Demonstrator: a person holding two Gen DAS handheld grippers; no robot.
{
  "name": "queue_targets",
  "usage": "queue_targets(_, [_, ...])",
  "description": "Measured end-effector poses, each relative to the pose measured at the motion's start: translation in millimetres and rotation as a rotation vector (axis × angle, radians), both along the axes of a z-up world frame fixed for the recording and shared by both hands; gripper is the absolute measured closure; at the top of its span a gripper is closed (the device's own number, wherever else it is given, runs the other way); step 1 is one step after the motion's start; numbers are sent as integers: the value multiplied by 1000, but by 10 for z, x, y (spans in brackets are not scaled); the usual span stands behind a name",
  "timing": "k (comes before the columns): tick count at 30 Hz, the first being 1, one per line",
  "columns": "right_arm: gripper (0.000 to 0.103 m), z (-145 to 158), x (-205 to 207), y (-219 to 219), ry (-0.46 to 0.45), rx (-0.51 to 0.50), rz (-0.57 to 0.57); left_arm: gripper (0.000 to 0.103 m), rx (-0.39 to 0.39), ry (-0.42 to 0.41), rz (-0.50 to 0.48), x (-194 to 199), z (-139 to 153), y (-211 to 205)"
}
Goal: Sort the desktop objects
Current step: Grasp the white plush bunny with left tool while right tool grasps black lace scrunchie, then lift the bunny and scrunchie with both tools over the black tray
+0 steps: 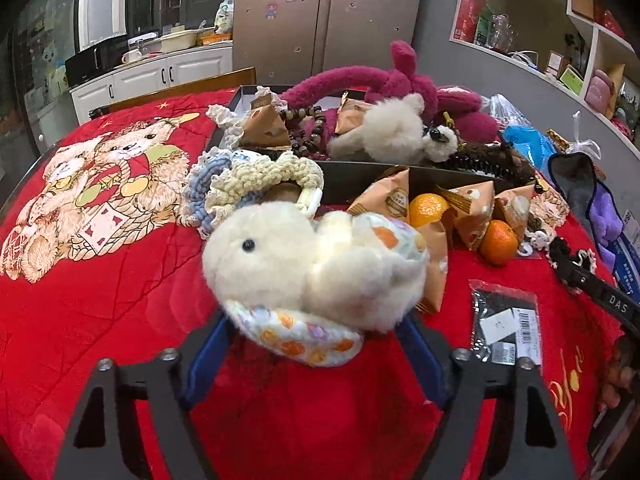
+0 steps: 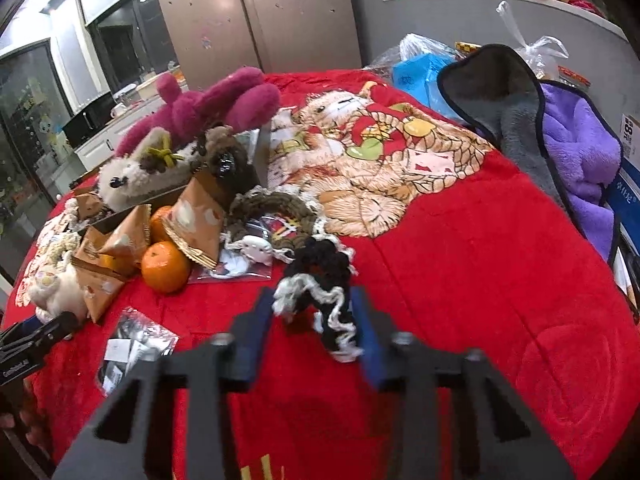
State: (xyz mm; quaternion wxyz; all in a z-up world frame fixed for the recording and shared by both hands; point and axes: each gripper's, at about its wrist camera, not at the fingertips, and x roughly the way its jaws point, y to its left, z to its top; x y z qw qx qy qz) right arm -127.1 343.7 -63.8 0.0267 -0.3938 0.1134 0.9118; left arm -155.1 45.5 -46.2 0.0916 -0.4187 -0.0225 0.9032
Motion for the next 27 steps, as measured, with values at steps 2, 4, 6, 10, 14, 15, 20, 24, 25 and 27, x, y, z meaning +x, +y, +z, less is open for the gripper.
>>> queue_targets(2, [82, 21, 22, -26, 16, -3, 17, 37, 10, 6, -6, 26, 27, -6])
queue_targets(4, [82, 60, 58, -60, 42, 4, 32, 44, -1, 16, -20, 57, 43, 20])
queue_targets(6, [83, 99, 95, -90, 69, 18, 43, 60, 15, 14, -39, 84, 50, 34])
queue_targets(10, [83, 174, 182, -132, 127, 34, 62, 67, 10, 46, -61, 152, 118, 66])
queue_targets(14, [83, 211, 210, -140, 150, 33, 73, 83, 47, 66, -68, 203, 183, 5])
queue_targets(15, [83, 209, 207, -134, 151, 30, 75, 84, 47, 69, -66, 212, 192, -8])
queue_targets(20, [83, 221, 228, -118, 167, 18, 77, 89, 70, 79, -57, 251, 226, -92])
queue_targets(24, [83, 231, 248, -133, 178, 21, 90, 89, 82, 101, -54, 318, 295, -130])
queue_targets(25, [83, 236, 252, -142, 181, 23, 92, 89, 88, 114, -48, 342, 333, -154])
queue_targets(27, [83, 247, 263, -153, 190, 26, 98, 89, 85, 137, -45, 373, 387, -177])
